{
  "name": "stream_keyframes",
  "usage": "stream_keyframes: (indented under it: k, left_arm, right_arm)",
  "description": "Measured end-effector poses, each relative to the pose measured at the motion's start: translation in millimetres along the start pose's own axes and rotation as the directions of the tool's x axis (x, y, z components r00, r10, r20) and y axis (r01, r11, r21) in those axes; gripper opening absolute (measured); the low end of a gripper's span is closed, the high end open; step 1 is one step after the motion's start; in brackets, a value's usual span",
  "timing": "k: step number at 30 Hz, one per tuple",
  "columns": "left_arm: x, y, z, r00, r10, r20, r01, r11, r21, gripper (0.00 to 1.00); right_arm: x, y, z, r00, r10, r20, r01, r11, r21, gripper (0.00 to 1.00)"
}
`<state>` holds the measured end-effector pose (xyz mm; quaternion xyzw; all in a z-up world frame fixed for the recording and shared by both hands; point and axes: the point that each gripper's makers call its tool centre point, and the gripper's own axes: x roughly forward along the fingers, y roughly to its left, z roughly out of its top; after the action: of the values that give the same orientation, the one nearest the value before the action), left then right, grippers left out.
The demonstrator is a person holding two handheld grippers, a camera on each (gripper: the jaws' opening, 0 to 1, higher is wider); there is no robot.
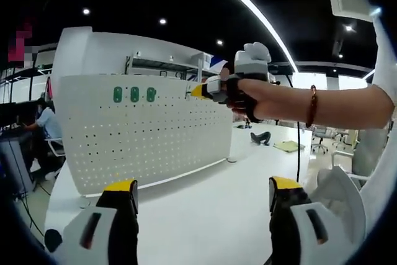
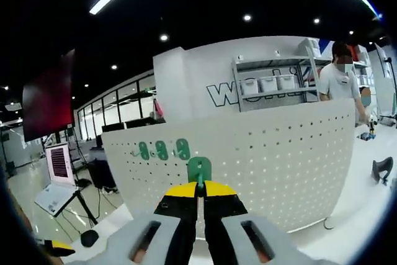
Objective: Insert the hook assembly into the mounting plate slot until the hook locks in place.
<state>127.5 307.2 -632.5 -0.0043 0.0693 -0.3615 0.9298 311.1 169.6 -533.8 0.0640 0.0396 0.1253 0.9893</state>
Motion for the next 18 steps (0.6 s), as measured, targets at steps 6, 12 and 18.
stream_keyframes:
  k: [6,12,18]
  left_arm:
    - [-4,2.8,-3.1,1.0,-0.002,-0.009,0.002,1.0,-0.003,0.88]
    - [-11,9.7,-5.9,1.0,-0.003,-0.018,0.003,1.0,0.0,0.88]
    - [-12,15.1,-4.6,1.0,-0.013,-0.022,0.013,1.0,0.008,0.87]
  right_arm:
    - [4,-2,1.2,1.0,-0.02,-0.005,0.02,1.0,-0.001,0.01]
    - [12,0,3.1,0.999,-0.035,-0.001,0.035,0.999,0.0,0.01]
    - [21,5,6.9,0.999,-0.044,0.0,0.044,0.999,-0.016,0.01]
